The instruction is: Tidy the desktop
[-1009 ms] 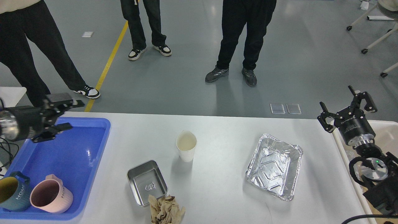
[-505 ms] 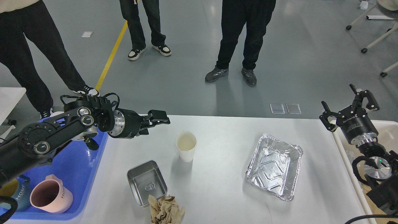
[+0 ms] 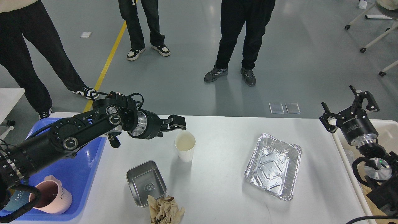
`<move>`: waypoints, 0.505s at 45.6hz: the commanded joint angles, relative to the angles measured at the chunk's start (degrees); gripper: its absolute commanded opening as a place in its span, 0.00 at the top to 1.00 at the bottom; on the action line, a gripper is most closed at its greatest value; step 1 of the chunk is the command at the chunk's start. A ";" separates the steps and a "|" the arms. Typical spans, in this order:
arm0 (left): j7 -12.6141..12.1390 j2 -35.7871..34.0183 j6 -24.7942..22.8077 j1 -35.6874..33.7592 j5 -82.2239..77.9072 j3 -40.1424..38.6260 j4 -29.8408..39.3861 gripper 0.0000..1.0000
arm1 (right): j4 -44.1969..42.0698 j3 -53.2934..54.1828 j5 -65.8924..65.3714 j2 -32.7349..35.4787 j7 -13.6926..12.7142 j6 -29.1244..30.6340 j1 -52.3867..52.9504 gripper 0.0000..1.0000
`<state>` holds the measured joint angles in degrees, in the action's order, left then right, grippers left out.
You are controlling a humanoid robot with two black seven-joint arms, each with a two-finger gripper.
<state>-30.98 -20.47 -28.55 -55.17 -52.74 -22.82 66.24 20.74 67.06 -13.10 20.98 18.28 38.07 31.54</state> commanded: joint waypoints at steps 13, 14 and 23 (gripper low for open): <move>-3.74 -7.91 -8.27 0.06 1.14 3.48 9.43 0.05 | 0.01 0.00 0.00 -0.06 0.00 -0.02 -0.16 0.00; -4.00 -8.53 -8.88 0.06 1.14 3.48 9.96 0.05 | 0.01 0.00 0.00 -0.06 0.00 -0.02 -0.16 0.00; -5.41 -15.29 -14.86 0.59 2.81 3.57 14.18 0.05 | 0.01 0.00 0.00 -0.06 0.00 0.07 -0.16 0.00</move>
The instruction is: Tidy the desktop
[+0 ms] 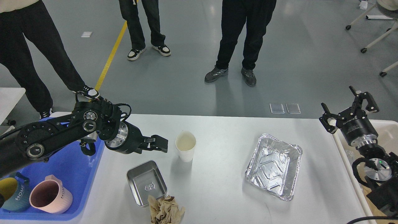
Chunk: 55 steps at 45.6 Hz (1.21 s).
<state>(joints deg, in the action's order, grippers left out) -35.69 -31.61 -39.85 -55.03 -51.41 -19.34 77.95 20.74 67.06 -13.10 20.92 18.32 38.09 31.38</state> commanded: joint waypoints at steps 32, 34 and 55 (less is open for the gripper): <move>-1.49 -10.59 0.47 10.91 -4.13 2.03 6.60 0.07 | 1.32 0.00 0.01 0.00 0.05 -0.03 -0.70 0.00; -1.40 -9.80 2.40 11.61 -4.75 2.03 6.43 0.07 | 1.32 0.00 0.01 0.09 0.05 -0.03 -0.79 0.00; -1.49 -5.31 9.44 17.50 -8.88 2.11 5.90 0.12 | 1.32 0.00 0.01 0.53 0.05 0.15 -1.41 0.00</move>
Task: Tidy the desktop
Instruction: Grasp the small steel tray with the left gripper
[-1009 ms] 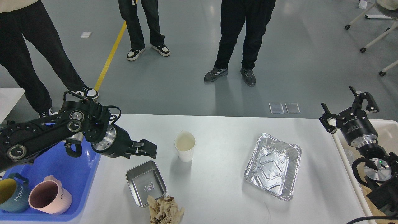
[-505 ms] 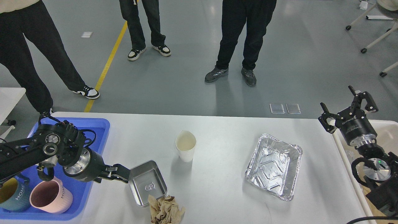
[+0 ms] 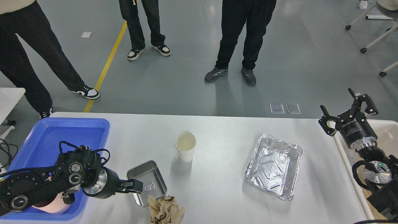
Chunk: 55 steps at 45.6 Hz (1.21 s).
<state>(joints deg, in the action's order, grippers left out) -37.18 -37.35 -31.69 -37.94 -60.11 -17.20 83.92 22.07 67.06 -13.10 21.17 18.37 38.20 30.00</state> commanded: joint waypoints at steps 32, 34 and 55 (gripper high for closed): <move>0.36 5.00 5.94 2.87 -4.05 0.06 -6.13 0.57 | 0.43 0.00 0.00 0.37 0.00 0.03 -0.12 0.00; 0.36 5.26 5.94 3.40 -4.58 -0.03 -6.31 0.67 | 0.43 0.00 0.00 0.37 0.00 0.03 -0.12 0.00; 0.53 6.06 5.50 4.28 -4.85 -0.29 -6.84 1.00 | 0.51 0.00 0.00 0.45 0.00 0.03 -0.03 0.00</move>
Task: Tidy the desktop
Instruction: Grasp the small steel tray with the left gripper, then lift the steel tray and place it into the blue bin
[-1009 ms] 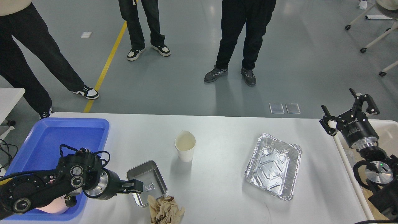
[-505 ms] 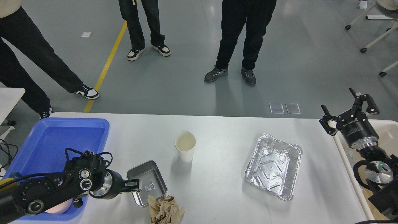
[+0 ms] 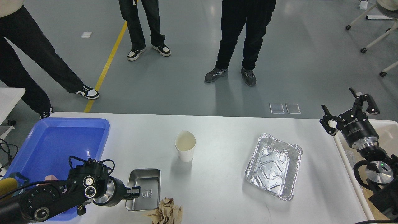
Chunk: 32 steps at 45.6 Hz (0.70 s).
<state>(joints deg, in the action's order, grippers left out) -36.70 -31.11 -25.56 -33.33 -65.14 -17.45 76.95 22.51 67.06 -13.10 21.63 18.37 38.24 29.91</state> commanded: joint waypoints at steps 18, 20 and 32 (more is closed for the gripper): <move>-2.06 -9.31 -16.52 -2.87 2.73 -12.94 8.30 1.00 | 0.70 0.00 0.00 0.17 0.00 -0.01 0.15 0.00; -2.24 -11.77 -20.13 -3.31 3.70 -15.58 9.61 1.00 | 0.78 0.00 0.00 0.61 0.00 -0.09 0.15 0.00; -3.56 -27.94 -29.44 -20.08 21.70 -25.70 15.16 1.00 | 0.79 0.00 0.00 0.52 0.00 -0.09 0.24 0.00</move>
<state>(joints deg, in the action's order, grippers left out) -39.57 -52.54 -54.18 -43.60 -53.42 -41.62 91.33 23.29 67.06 -13.09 22.33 18.37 38.14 30.15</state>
